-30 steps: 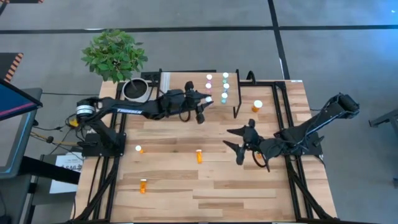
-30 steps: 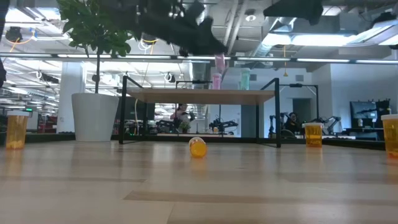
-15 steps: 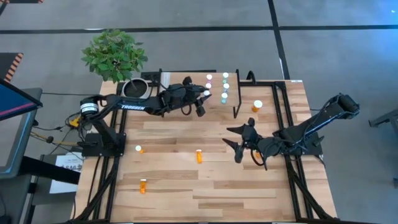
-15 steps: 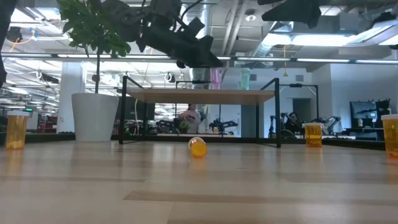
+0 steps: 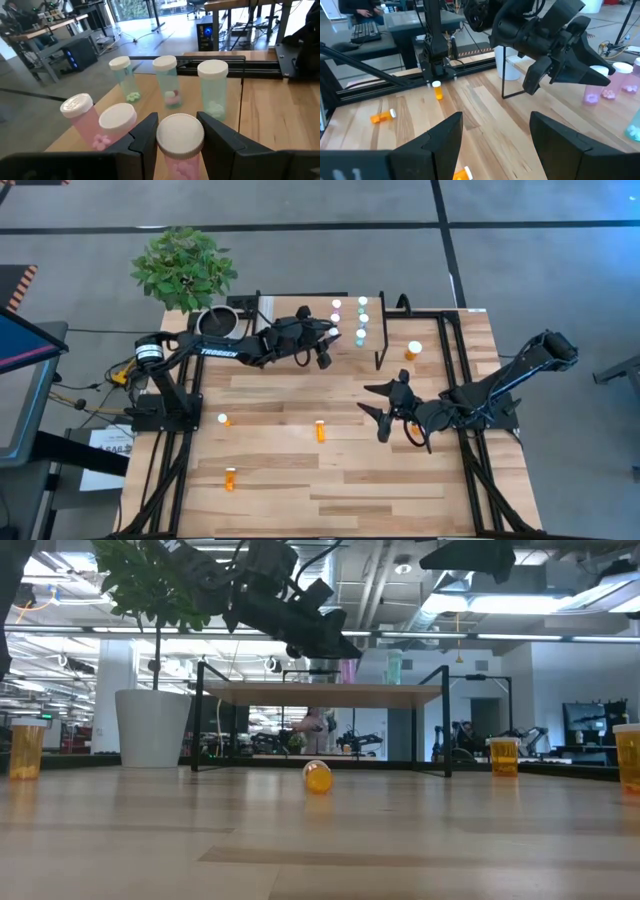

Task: Pick and place medicine bottles onto shelf by color
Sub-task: Put the pink pill bottle on the shelf aligned with the other pink pill bottles

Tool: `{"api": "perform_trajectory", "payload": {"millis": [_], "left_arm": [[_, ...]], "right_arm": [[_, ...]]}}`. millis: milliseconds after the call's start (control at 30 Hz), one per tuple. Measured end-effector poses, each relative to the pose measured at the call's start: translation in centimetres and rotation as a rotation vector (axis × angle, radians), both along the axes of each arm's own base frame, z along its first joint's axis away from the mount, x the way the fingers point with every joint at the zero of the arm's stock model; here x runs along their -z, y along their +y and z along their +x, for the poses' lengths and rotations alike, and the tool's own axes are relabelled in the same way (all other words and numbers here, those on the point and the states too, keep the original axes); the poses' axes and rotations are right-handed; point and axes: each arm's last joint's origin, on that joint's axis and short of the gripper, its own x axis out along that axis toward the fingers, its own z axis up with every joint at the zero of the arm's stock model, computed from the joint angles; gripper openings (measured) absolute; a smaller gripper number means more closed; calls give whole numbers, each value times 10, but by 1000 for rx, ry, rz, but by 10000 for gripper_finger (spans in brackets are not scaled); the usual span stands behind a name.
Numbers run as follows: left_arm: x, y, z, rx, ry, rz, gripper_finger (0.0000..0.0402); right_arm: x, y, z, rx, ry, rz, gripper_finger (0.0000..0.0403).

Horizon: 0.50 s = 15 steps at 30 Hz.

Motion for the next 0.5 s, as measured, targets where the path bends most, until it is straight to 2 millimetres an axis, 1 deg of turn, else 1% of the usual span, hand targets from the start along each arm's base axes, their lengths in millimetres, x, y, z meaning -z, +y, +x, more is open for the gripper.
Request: {"api": "perform_trajectory", "payload": {"millis": [133,333,500], "left_arm": [[4,0,1,0,7,-3,111],[8,0,2,1,28,-12,131],[7,0,2,-1,18,-15,144]], "right_arm": [[0,0,0,0,-2,1,255],[-1,0,0,-8,-8,7,255],[-2,1,1,-22,-15,15,255]]}}
